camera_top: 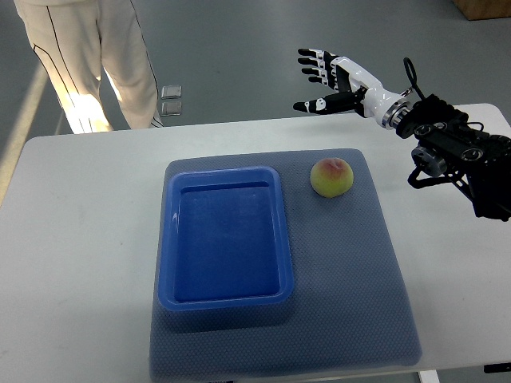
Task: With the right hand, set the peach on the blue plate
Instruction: 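Swing the right hand over the peach, fingers pointing down, then lower the right hand onto the peach and close fingers around it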
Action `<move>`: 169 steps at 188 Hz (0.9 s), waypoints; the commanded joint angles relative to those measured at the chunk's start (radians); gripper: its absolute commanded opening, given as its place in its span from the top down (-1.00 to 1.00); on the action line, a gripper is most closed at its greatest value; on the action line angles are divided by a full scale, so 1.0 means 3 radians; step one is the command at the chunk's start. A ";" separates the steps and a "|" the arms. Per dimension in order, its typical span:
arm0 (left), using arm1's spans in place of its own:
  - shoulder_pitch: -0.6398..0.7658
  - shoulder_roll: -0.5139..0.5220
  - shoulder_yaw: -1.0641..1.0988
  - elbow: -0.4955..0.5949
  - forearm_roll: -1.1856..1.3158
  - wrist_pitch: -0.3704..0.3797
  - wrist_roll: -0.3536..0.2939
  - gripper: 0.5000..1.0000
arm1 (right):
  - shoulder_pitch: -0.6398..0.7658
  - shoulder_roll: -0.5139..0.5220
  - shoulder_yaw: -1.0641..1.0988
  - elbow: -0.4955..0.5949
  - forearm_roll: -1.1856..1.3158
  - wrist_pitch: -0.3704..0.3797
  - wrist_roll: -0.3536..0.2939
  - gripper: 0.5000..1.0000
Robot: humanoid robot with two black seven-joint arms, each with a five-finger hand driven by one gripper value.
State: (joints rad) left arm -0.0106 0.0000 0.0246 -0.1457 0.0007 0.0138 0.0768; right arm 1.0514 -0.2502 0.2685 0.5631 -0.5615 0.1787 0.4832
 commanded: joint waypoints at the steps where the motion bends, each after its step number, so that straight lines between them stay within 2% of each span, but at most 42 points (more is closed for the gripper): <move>1: -0.0001 0.0000 0.0000 0.0000 -0.0002 0.0000 0.0000 -1.00 | 0.0110 -0.0081 -0.0148 0.0015 -0.0286 0.0089 0.0000 -0.72; 33: -0.0001 0.0000 0.0000 0.0000 -0.0002 0.0000 0.0000 -1.00 | 0.0274 -0.0184 -0.0414 0.0127 -0.0675 0.0125 0.0000 -0.72; 34: -0.0001 0.0000 0.0000 0.0000 -0.0002 0.0000 0.0000 -1.00 | 0.0365 -0.0244 -0.0587 0.0234 -0.0892 0.0130 0.0010 -0.72; 43: -0.0001 0.0000 0.0000 0.0000 -0.0002 0.0000 0.0000 -1.00 | 0.0453 -0.0301 -0.0757 0.0352 -0.1124 0.0125 0.0020 -0.72; 72: -0.0001 0.0000 0.0000 0.0000 0.0003 0.0000 0.0000 -1.00 | 0.0657 -0.0383 -0.1048 0.0552 -0.1779 0.0181 0.0020 -0.72; 82: -0.0001 0.0000 0.0000 0.0000 0.0003 0.0000 0.0000 -1.00 | 0.0658 -0.0383 -0.1048 0.0552 -0.1779 0.0182 0.0020 -0.72; 83: -0.0001 0.0000 0.0000 0.0000 -0.0002 0.0000 0.0000 -1.00 | 0.0723 -0.0393 -0.1094 0.0618 -0.2017 0.0232 0.0020 -0.72; 97: -0.0001 0.0000 0.0000 0.0000 -0.0002 0.0000 0.0000 -1.00 | 0.0806 -0.0444 -0.1095 0.0710 -0.2300 0.0304 0.0026 -0.72; 121: -0.0001 0.0000 0.0000 0.0000 -0.0002 0.0000 0.0000 -1.00 | 0.0872 -0.0460 -0.1130 0.0736 -0.2582 0.0355 0.0026 -0.71; 169: -0.0001 0.0000 0.0000 0.0000 0.0003 0.0000 0.0000 -1.00 | 0.0893 -0.0414 -0.1258 0.0736 -0.3236 0.0268 0.0036 -0.71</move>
State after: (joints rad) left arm -0.0108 0.0000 0.0245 -0.1457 0.0003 0.0138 0.0767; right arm 1.3268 -0.3825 -0.1060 0.7838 -1.4871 0.2712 0.4929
